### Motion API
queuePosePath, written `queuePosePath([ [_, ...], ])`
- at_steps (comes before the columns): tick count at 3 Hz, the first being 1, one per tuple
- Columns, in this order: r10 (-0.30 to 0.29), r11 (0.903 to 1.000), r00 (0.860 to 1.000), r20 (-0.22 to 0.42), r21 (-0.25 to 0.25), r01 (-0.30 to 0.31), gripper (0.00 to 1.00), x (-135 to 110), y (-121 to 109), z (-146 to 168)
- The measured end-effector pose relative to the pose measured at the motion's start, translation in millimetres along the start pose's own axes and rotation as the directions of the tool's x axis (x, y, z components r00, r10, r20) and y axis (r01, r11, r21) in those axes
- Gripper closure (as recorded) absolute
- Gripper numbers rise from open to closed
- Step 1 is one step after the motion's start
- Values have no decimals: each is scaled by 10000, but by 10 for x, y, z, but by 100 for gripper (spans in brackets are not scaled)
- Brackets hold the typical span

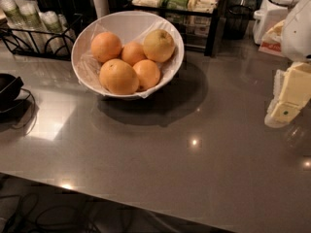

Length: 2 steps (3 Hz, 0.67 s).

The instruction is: Pick orange from white bowl

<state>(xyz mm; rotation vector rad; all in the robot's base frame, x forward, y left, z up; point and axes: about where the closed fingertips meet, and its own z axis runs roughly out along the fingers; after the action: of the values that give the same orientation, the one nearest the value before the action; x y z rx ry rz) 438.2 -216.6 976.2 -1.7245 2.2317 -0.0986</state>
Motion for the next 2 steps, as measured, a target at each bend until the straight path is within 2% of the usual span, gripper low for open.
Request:
queuePosePath([
  [2,-130,9998,9997,192,163,127,0,-98,-49,22],
])
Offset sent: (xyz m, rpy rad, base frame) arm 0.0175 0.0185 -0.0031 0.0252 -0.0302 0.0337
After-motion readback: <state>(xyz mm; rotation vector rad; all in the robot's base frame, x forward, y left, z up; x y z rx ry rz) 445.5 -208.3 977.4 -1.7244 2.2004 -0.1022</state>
